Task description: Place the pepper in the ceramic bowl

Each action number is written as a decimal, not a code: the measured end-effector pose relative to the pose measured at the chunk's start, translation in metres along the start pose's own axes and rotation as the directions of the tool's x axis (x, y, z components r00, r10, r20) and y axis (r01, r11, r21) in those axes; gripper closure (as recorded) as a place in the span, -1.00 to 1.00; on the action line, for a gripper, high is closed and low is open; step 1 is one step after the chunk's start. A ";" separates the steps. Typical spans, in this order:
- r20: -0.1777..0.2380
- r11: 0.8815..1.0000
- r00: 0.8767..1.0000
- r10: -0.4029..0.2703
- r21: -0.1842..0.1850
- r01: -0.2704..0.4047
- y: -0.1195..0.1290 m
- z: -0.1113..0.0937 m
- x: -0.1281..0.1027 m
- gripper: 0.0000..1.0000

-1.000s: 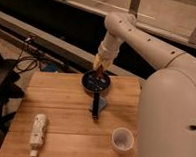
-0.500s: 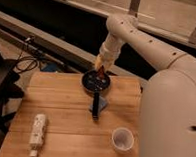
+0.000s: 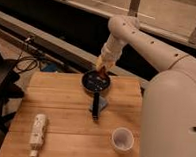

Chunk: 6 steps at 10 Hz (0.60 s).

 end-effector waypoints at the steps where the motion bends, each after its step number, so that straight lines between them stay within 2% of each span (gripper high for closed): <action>1: 0.012 1.000 1.000 0.007 0.002 -0.007 0.001 -0.001 -0.002 0.67; 4: 0.098 0.997 0.992 0.074 -0.021 -0.072 -0.004 -0.009 -0.025 0.67; 6: 0.156 0.986 0.974 0.166 -0.056 -0.159 -0.019 -0.009 -0.057 0.67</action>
